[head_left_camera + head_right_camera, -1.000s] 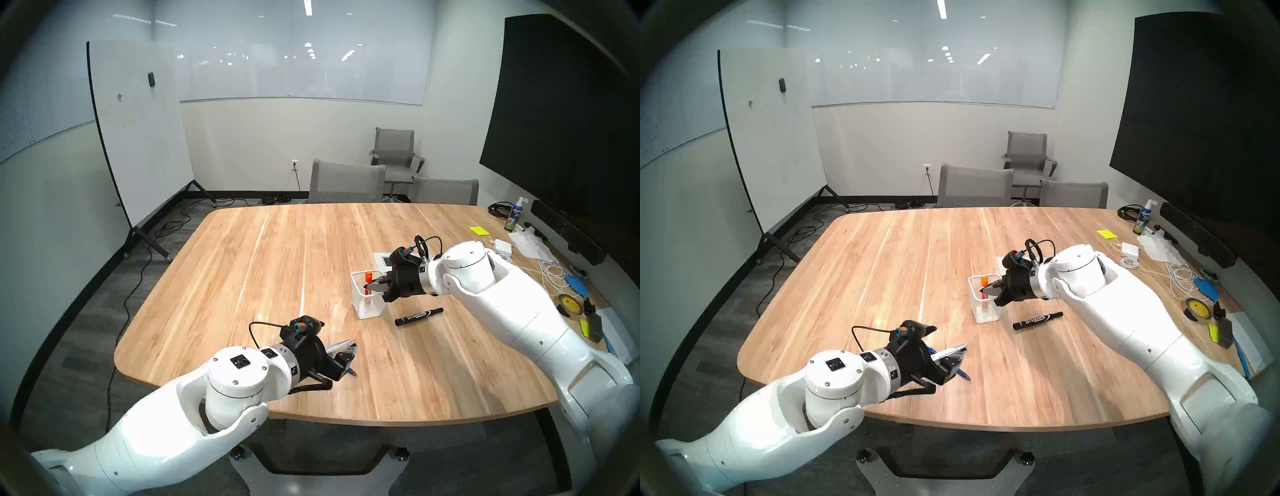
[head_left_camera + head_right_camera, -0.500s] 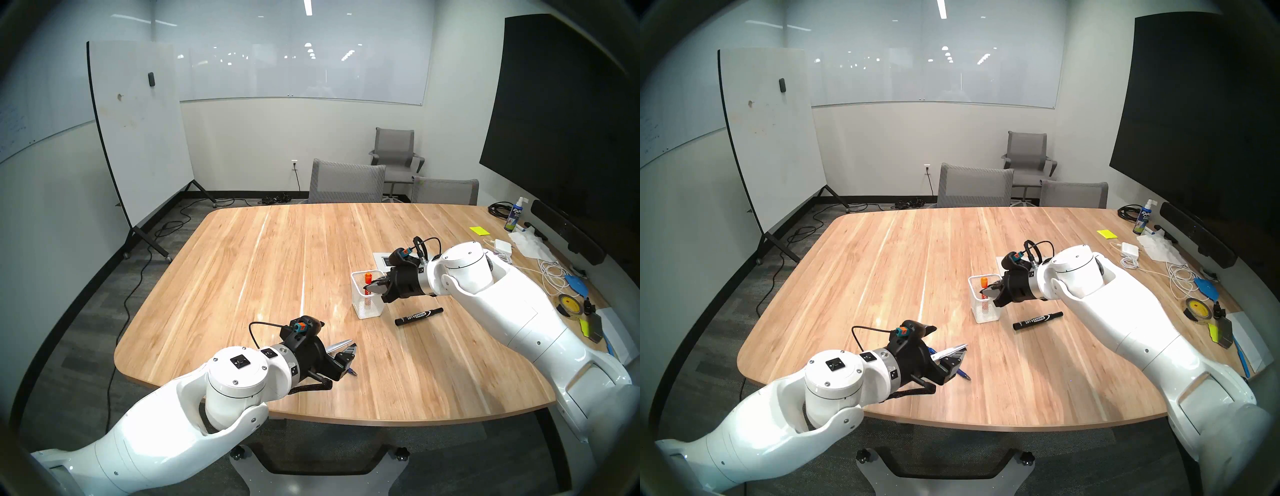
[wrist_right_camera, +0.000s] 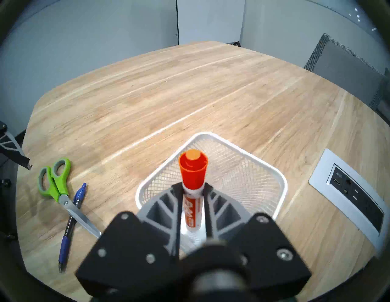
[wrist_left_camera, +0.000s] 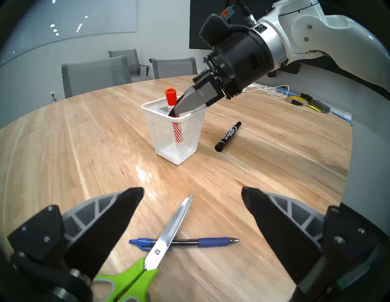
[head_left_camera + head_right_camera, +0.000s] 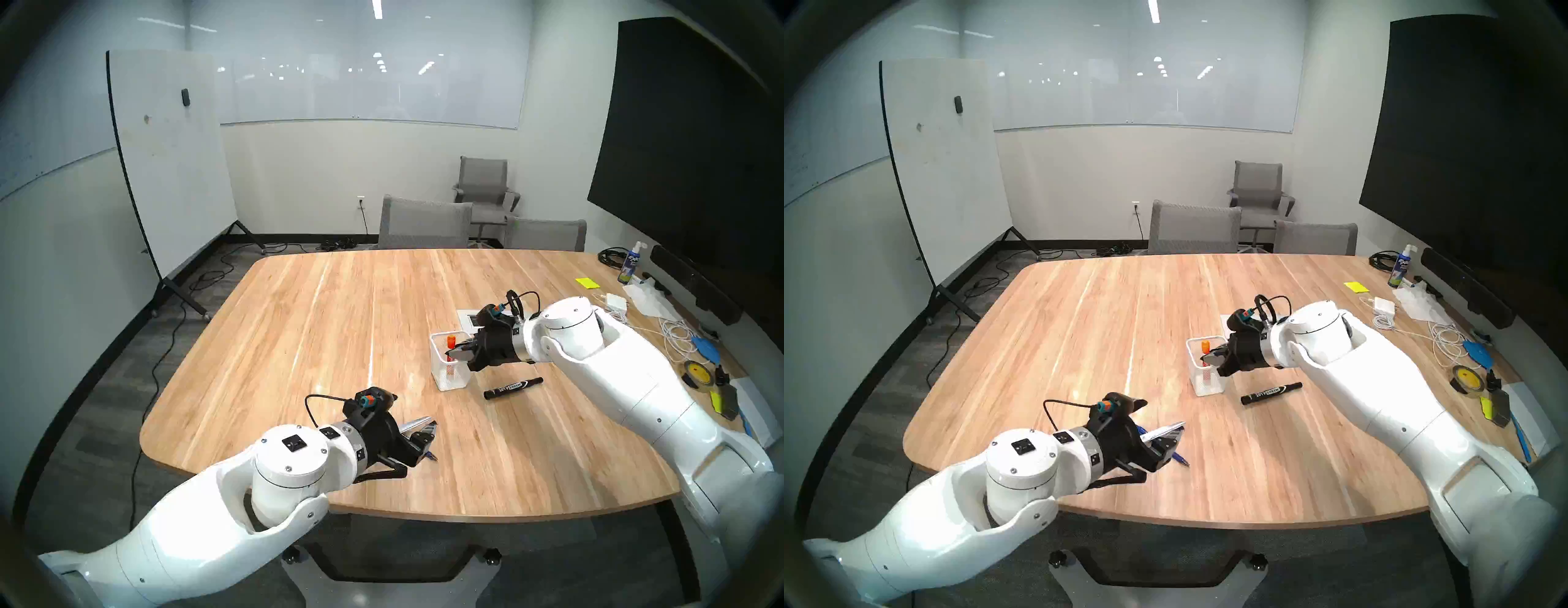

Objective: Place the pen, the marker, and the scissors into the pen holder

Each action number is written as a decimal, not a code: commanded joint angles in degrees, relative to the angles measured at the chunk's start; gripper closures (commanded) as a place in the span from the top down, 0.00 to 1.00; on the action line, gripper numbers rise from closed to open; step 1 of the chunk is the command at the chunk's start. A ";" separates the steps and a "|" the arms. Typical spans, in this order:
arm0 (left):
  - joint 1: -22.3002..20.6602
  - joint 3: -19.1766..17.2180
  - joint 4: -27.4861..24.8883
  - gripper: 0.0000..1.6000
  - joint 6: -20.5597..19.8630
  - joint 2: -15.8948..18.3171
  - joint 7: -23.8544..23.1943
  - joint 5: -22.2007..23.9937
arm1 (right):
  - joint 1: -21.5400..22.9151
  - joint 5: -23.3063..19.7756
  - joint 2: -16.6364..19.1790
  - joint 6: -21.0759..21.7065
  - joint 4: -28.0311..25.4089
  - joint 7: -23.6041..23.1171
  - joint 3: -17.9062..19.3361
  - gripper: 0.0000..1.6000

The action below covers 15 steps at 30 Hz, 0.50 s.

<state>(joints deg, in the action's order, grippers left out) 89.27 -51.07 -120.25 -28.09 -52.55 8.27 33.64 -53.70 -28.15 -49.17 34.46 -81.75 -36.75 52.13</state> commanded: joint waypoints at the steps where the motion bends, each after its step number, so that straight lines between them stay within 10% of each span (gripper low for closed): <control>1: -0.13 -0.11 -0.89 1.00 0.40 -0.23 0.02 -0.05 | 1.18 -0.11 0.04 -0.14 -0.29 0.08 0.87 0.35; 15: -0.13 -0.11 -0.89 1.00 0.40 -0.23 0.02 -0.05 | 1.40 0.05 -0.19 0.13 0.11 -0.24 1.04 0.44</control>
<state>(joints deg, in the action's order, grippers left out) 89.27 -51.07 -120.25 -28.10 -52.55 8.25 33.65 -53.62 -28.07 -49.34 34.49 -81.37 -37.18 52.41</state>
